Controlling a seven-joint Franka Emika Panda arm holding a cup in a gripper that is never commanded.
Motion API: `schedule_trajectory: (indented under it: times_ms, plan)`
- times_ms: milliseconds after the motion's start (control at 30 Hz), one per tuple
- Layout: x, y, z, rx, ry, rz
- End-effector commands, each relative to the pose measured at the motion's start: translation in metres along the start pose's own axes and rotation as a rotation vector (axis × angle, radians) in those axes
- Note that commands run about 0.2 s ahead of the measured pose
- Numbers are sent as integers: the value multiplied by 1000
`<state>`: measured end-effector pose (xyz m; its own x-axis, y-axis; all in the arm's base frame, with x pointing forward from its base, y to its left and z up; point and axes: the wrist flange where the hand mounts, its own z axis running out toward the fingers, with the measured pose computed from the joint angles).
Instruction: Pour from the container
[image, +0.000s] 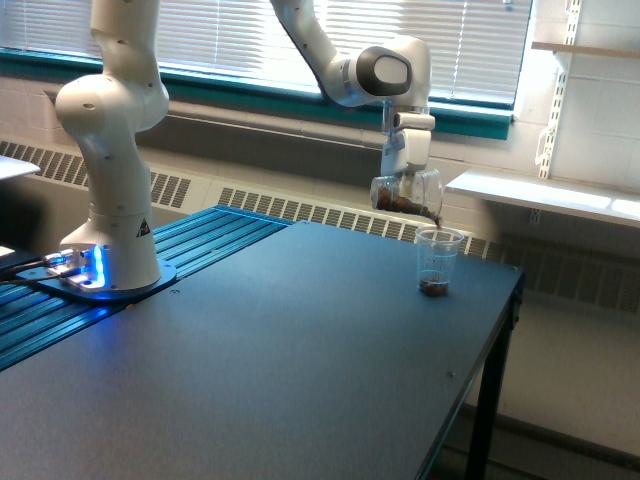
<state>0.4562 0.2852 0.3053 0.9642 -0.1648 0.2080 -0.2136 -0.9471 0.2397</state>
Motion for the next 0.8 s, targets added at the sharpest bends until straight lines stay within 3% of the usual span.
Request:
schedule_trajectory:
  times_ms: [33,800]
  plan:
    - [-1,-9,-6,-14,6,-28]
    - [1,-20,-8,-53,-9,-66]
